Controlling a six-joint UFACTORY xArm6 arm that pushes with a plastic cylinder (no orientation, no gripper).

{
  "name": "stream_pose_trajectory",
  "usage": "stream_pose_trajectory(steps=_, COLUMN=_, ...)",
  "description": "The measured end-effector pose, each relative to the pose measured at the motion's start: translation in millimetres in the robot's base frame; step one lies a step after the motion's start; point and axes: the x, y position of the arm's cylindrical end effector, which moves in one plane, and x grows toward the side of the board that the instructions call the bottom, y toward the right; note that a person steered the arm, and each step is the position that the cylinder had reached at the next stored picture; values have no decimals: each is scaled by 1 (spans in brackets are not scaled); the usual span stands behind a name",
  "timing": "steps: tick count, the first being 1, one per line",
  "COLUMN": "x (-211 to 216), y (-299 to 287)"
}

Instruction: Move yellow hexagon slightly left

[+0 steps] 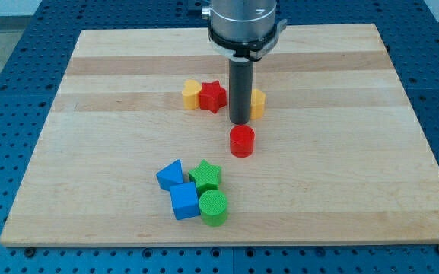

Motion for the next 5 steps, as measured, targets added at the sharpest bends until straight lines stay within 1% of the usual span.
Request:
stream_pose_trajectory(steps=1, x=4, y=16)
stream_pose_trajectory(steps=3, x=22, y=126)
stream_pose_trajectory(steps=4, x=11, y=129)
stream_pose_trajectory(steps=5, x=-5, y=88)
